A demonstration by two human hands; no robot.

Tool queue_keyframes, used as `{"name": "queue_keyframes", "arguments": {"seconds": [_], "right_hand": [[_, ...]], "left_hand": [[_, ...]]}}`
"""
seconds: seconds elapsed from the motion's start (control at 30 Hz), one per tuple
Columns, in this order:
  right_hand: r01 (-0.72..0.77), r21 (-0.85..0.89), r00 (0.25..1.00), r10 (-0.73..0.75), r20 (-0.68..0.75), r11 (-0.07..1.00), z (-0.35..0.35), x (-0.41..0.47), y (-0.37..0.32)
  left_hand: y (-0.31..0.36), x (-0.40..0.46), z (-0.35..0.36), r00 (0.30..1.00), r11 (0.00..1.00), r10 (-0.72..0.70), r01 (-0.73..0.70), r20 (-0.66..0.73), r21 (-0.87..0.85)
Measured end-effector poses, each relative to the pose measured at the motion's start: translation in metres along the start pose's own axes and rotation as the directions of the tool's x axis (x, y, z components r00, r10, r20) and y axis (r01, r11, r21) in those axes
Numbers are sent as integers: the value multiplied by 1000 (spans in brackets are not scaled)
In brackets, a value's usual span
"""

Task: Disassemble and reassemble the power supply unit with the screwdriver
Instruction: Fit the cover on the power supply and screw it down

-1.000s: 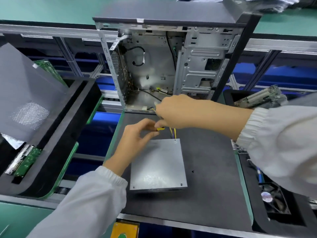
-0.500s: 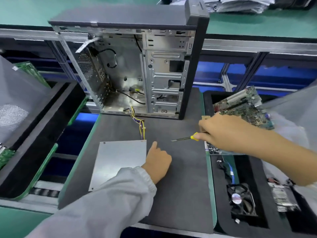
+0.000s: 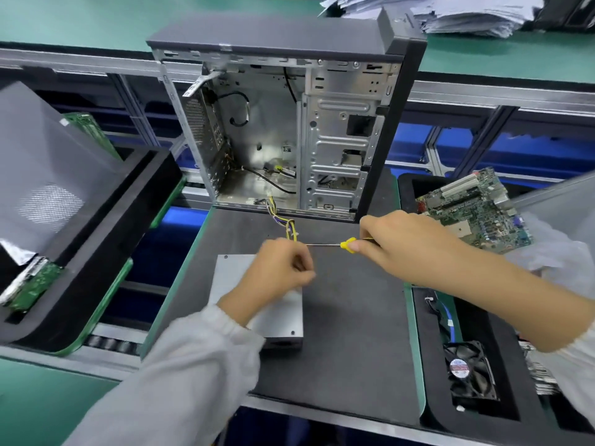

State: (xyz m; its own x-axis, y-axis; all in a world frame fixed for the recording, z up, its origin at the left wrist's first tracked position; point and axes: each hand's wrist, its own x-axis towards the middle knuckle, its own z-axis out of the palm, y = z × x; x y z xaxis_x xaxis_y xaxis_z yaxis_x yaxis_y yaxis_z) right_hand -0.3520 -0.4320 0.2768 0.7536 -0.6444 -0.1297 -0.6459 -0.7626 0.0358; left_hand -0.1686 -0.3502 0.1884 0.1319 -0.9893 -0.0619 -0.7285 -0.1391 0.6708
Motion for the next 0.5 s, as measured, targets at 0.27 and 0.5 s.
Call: {"name": "queue_keyframes", "arguments": {"seconds": [0.27,0.5], "right_hand": [[117,141,992,-110,-53,983,-10,5,-85],[137,69,991,-137,-13,988,-4,10,-128]], "left_hand": [[-87,-86,-65,964,912,-193,106,-186,-396],[-118,-106,-48,945,950,-60,-45,-321,-310]]}}
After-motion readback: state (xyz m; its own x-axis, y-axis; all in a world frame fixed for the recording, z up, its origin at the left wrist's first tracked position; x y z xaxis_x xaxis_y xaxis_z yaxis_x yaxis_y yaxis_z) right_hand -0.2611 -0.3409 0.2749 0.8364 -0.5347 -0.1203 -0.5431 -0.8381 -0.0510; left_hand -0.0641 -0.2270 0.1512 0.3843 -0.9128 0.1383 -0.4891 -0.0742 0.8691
